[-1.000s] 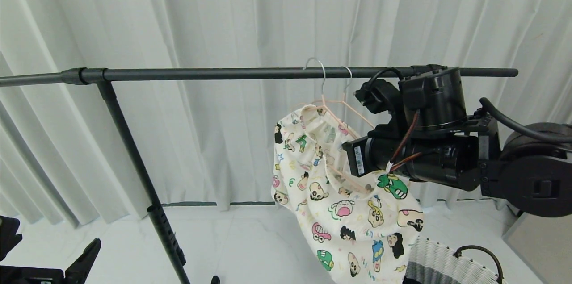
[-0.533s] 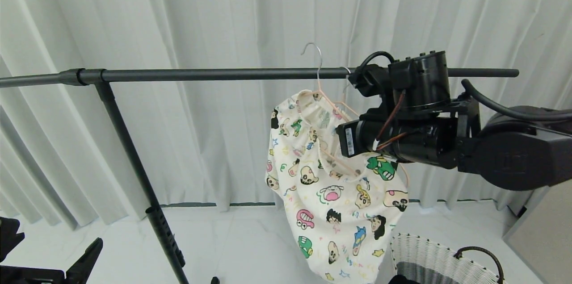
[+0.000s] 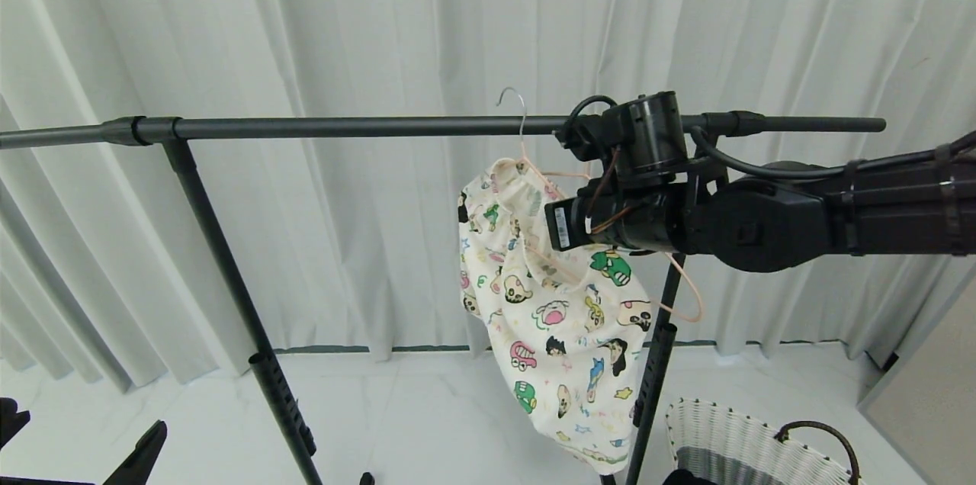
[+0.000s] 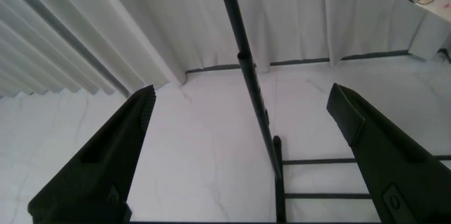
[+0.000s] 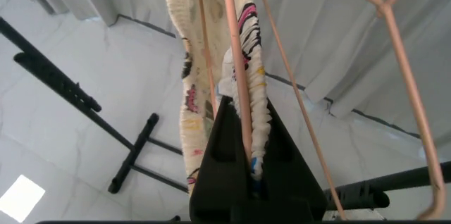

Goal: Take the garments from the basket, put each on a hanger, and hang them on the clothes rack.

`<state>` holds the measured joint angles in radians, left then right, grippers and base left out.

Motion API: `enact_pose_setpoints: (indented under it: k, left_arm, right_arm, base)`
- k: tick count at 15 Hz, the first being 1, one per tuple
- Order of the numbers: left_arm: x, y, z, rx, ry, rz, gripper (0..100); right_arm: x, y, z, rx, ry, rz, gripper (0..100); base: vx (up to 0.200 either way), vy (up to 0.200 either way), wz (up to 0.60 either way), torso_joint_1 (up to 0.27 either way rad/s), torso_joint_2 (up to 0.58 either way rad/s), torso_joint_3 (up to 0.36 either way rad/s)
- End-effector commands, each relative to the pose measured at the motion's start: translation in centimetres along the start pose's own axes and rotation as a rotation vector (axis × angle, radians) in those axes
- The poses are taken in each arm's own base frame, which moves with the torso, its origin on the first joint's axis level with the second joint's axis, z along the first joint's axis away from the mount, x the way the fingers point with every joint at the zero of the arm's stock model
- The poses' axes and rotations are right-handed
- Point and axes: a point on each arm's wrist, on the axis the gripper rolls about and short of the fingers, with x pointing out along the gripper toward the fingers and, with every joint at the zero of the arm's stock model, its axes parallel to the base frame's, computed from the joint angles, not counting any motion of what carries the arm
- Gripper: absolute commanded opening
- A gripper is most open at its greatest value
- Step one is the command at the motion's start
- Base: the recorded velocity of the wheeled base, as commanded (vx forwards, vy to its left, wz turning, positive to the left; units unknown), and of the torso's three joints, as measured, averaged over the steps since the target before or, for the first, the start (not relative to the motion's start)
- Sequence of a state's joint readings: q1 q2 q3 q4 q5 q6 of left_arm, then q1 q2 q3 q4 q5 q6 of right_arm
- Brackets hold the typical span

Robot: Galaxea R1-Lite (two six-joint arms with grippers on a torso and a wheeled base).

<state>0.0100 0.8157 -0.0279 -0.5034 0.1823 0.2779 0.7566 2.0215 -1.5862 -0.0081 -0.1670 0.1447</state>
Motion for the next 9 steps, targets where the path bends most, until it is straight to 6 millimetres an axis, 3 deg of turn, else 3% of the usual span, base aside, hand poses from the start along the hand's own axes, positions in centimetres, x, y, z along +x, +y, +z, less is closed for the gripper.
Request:
enact_pose_setpoints:
  k: [1, 9]
  left_arm:
    - [-0.1, 0.0, 0.1, 0.0, -0.008, 0.003, 100]
    - [-0.1, 0.0, 0.1, 0.001, -0.008, 0.003, 100]
  right_arm:
    - [1.5, 0.2, -0.5, -0.003, 0.025, -0.004, 0]
    - [2.5, 0.1, -0.5, -0.004, 0.042, -0.014, 0]
  base:
    - [0.0, 0.0, 0.0, 0.0, 0.0, 0.0]
    - [0.0, 0.0, 0.0, 0.0, 0.0, 0.0]
